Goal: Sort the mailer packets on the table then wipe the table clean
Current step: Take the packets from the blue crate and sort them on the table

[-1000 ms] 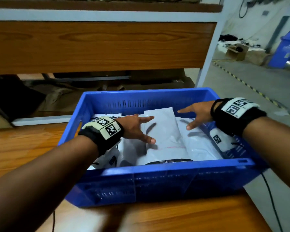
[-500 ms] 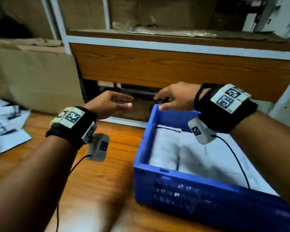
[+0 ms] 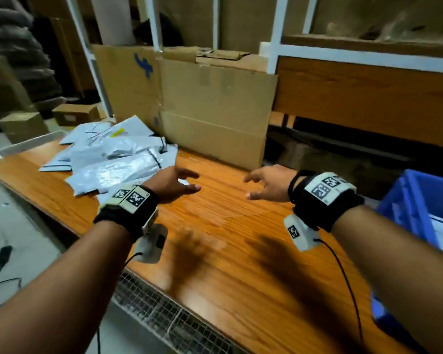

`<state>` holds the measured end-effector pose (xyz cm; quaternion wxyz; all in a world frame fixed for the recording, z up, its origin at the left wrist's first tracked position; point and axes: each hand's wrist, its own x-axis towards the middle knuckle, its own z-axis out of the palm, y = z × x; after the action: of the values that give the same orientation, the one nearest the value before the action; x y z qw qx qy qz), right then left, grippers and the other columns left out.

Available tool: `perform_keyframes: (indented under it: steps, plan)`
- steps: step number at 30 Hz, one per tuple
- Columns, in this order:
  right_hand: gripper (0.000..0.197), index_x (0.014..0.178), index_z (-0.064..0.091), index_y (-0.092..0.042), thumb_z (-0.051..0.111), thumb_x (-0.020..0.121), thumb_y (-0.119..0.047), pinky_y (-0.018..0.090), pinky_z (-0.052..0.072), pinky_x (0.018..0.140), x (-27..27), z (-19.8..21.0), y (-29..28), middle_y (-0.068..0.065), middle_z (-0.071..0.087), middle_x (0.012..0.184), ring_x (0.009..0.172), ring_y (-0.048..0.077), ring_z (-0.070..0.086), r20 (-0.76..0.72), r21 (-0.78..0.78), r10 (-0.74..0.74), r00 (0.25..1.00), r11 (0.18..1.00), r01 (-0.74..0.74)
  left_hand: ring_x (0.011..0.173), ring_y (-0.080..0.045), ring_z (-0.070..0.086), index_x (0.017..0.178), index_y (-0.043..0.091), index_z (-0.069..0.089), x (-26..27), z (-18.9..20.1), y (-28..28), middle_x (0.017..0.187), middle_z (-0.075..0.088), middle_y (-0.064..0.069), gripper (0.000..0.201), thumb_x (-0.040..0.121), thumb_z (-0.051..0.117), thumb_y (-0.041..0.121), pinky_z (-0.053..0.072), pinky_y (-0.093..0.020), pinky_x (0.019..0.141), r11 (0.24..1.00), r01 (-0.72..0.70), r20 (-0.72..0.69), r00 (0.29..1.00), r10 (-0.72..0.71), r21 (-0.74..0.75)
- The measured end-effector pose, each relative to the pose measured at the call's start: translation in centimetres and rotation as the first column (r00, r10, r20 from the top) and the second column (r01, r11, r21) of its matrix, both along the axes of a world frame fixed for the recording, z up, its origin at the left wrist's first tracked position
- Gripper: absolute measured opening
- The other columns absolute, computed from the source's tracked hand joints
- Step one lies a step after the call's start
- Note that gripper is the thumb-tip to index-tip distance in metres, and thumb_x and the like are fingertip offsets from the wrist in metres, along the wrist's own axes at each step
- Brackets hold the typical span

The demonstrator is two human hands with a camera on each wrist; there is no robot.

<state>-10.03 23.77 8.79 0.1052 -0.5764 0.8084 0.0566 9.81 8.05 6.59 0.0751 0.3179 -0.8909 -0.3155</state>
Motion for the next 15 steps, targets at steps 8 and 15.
perform_keyframes:
  steps: [8,15]
  plan:
    - [0.064,0.145,0.033,-0.032,0.054,0.090,-0.057,0.037,0.042,0.100,3.4,-7.7,-11.8,0.005,0.042,0.147,0.128,0.025,0.045,0.100,0.152,0.026,0.995,0.987,-0.042,0.129,-0.019,0.047,0.131,0.025,0.057,6.4,-5.7,-10.9,0.141,0.051,-0.002,0.048,0.087,0.064,0.044,0.036,-0.026,0.099,0.991,-0.133,0.164,0.977,0.137,-0.034]
    - [0.068,0.148,0.031,-0.029,0.058,0.089,-0.052,0.033,0.035,0.103,3.7,-11.6,-23.9,0.008,0.039,0.147,0.133,0.026,0.039,0.170,0.048,0.073,0.983,0.995,-0.083,0.129,-0.024,0.047,0.131,0.024,0.057,5.1,-7.2,-20.9,0.141,0.051,-0.004,0.042,0.091,0.061,0.036,0.034,-0.025,0.099,0.983,-0.156,0.230,0.958,0.174,-0.094]
